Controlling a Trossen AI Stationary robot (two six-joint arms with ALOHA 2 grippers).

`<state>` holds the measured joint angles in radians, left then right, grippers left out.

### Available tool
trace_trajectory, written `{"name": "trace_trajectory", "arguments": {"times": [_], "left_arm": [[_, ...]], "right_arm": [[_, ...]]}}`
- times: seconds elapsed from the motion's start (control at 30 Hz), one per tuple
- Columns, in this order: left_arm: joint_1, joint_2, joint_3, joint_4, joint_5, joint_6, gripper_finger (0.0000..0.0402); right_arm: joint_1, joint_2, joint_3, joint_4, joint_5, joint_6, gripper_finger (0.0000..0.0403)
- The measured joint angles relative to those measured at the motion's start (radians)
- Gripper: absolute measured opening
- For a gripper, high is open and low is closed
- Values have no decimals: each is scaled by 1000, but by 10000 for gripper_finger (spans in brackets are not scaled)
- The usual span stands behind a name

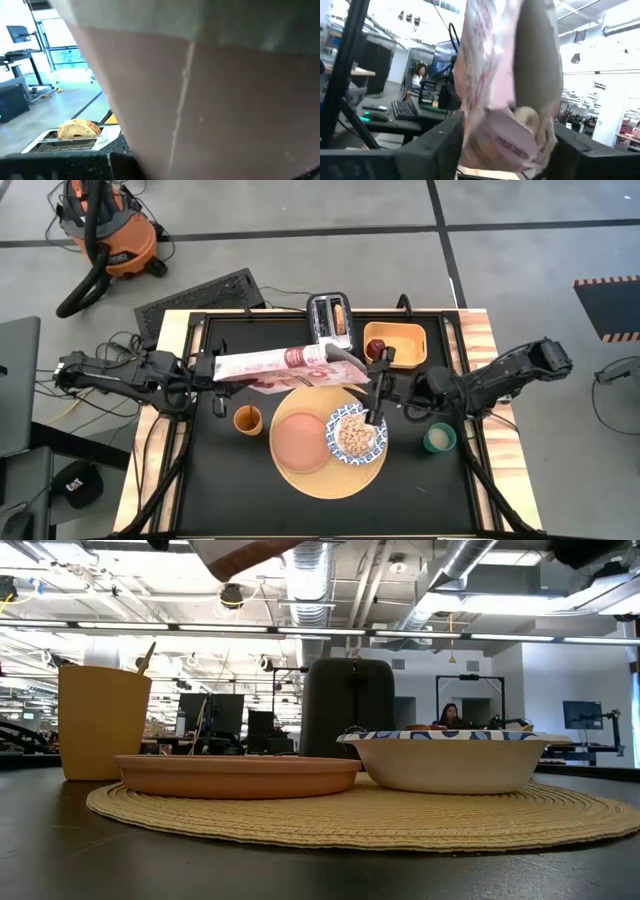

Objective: Arrange a breakfast setting
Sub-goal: Put the cereals into the bowl

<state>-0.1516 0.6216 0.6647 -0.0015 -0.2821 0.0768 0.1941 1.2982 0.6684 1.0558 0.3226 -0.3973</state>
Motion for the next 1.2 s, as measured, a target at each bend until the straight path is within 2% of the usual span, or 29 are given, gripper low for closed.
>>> {"name": "trace_trajectory", "arguments": {"times": [0.1, 0.27, 0.33, 0.6, 0.73, 0.9, 1.03, 1.2], "left_arm": [[0, 0, 0, 1, -4, 9, 119], [0, -1, 0, 2, -8, 9, 119], [0, -1, 0, 3, -12, 10, 119], [0, -2, 0, -17, -35, -24, 127], [0, -25, 13, -78, -43, -60, 174], [1, -61, 106, -311, -75, -114, 247], [1, -68, 171, -451, -124, -131, 276], [0, -68, 221, -544, -202, -133, 281]], "right_arm": [[-18, 1, 13, -3, -33, -1, 216], [-36, 0, 37, -6, -89, -8, 111], [-48, 0, 45, -15, -91, -7, 87], [-67, -1, 68, -59, -93, -1, 87], [-71, -4, 68, -70, -93, -1, 87], [-89, -6, 71, -71, -88, -3, 87], [-113, -7, 132, -207, -86, -3, 87], [-148, 6, 238, -398, -86, 4, 87]]}}
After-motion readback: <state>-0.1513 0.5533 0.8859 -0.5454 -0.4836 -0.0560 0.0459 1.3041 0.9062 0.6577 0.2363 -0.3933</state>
